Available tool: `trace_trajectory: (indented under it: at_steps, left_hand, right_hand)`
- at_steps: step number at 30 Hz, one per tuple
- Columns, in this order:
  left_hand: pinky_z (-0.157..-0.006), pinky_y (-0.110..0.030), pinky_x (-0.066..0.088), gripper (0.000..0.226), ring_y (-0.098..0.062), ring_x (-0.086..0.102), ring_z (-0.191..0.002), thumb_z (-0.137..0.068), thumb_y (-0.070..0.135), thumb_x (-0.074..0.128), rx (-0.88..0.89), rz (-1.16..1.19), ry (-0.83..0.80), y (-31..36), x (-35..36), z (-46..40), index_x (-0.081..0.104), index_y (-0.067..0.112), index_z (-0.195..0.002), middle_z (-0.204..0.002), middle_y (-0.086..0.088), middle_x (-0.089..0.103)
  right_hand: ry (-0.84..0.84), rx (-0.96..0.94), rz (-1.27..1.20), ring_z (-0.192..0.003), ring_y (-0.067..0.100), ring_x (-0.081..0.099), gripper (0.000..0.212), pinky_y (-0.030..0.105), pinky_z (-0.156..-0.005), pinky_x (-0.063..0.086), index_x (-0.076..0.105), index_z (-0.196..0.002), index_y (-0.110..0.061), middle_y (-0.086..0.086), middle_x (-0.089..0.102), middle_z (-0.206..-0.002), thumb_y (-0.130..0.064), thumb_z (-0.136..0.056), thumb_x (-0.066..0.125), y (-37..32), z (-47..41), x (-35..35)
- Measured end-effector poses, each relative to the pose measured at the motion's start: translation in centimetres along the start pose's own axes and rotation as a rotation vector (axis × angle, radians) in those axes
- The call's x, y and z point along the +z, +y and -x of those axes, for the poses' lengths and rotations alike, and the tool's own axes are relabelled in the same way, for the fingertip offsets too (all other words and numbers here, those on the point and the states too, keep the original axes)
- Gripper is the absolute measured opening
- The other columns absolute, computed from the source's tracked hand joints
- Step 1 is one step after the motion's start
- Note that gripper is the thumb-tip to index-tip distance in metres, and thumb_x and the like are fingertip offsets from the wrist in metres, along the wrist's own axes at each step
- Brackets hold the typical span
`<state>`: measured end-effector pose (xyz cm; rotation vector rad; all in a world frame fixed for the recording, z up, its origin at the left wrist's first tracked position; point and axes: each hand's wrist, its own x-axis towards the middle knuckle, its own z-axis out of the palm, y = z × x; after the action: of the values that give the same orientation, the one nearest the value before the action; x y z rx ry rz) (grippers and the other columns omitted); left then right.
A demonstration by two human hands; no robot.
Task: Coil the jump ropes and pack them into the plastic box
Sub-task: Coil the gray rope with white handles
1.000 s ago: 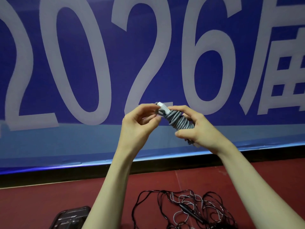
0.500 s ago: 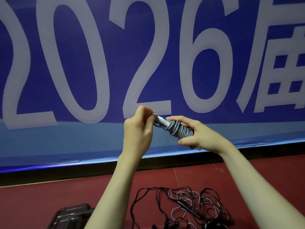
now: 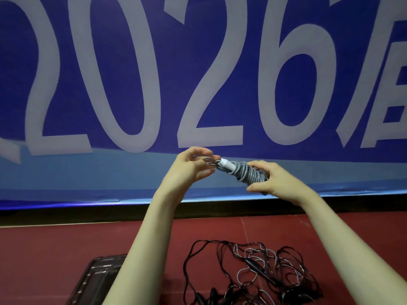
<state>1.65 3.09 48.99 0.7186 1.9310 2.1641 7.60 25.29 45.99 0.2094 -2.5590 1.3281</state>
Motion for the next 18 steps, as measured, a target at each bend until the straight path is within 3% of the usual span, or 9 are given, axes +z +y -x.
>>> trace_trajectory:
  at_steps: [4,8,9,11,13,15,18]
  left_hand:
    - [-0.1,-0.031,0.047,0.044,-0.013,0.06,-0.115,-0.088,-0.007,0.039,-0.012,-0.247,-0.016,-0.6,-2.1,-0.1,0.058,0.019,-0.118,-0.125,-0.001,0.063]
    - [-0.083,-0.01,0.04,0.058,-0.002,0.041,-0.12,-0.085,0.001,0.05,0.128,-0.684,-0.045,-1.6,-4.0,0.3,0.046,0.035,-0.132,-0.137,0.013,0.043]
    - [-0.089,-0.012,0.039,0.062,-0.005,0.038,-0.122,-0.085,0.003,0.053,0.154,-0.846,-0.086,-2.2,-4.8,0.5,0.042,0.034,-0.137,-0.141,0.012,0.039]
    - [-0.106,-0.03,0.026,0.067,-0.016,0.028,-0.133,-0.085,0.006,0.055,0.176,-1.249,-0.105,-3.5,-6.0,0.9,0.035,0.03,-0.144,-0.15,0.008,0.029]
    - [-0.11,-0.038,0.017,0.067,-0.02,0.02,-0.14,-0.086,0.011,0.059,0.222,-1.526,0.006,-5.1,-8.0,1.8,0.032,0.029,-0.145,-0.155,0.006,0.023]
    - [-0.109,-0.045,0.022,0.067,-0.023,0.03,-0.138,-0.078,0.013,0.069,0.354,-1.657,0.068,-6.8,-10.1,2.9,0.043,0.026,-0.139,-0.151,0.003,0.034]
    - [-0.101,-0.051,0.032,0.065,-0.022,0.056,-0.119,-0.056,0.017,0.085,0.542,-1.746,-0.012,-9.5,-13.6,4.1,0.062,0.019,-0.117,-0.125,0.002,0.061]
  right_hand:
    - [0.02,0.088,-0.051,-0.07,0.011,0.059,0.042,0.025,-0.06,0.049,0.059,-0.114,-0.024,0.007,0.062,-0.103,-0.011,-0.078,0.076,1.1,-1.6,1.4]
    - [-0.042,0.179,-0.196,-0.066,0.012,0.065,0.028,0.024,-0.056,0.049,0.058,-0.108,-0.007,0.017,0.07,-0.087,-0.008,-0.083,0.072,1.3,-3.2,4.1]
    - [-0.081,0.189,-0.223,-0.069,0.015,0.067,0.026,0.024,-0.056,0.049,0.06,-0.106,-0.006,0.02,0.07,-0.09,-0.008,-0.083,0.072,1.4,-3.7,5.1]
    - [-0.145,0.189,-0.267,-0.075,0.022,0.067,0.024,0.024,-0.058,0.051,0.062,-0.106,-0.005,0.021,0.07,-0.092,-0.007,-0.083,0.071,1.3,-4.0,6.6]
    - [-0.213,0.194,-0.262,-0.078,0.019,0.063,0.023,0.019,-0.064,0.049,0.065,-0.105,-0.006,0.012,0.067,-0.085,-0.009,-0.083,0.071,1.2,-4.6,8.6]
    - [-0.287,0.203,-0.275,-0.075,0.015,0.06,0.019,0.011,-0.062,0.045,0.065,-0.102,-0.005,0.003,0.064,-0.078,-0.008,-0.083,0.07,1.0,-5.1,10.9]
    - [-0.442,0.274,-0.462,-0.067,0.023,0.066,0.017,0.019,-0.054,0.05,0.063,-0.097,0.0,0.011,0.065,-0.074,-0.007,-0.082,0.067,0.8,-5.7,14.7]
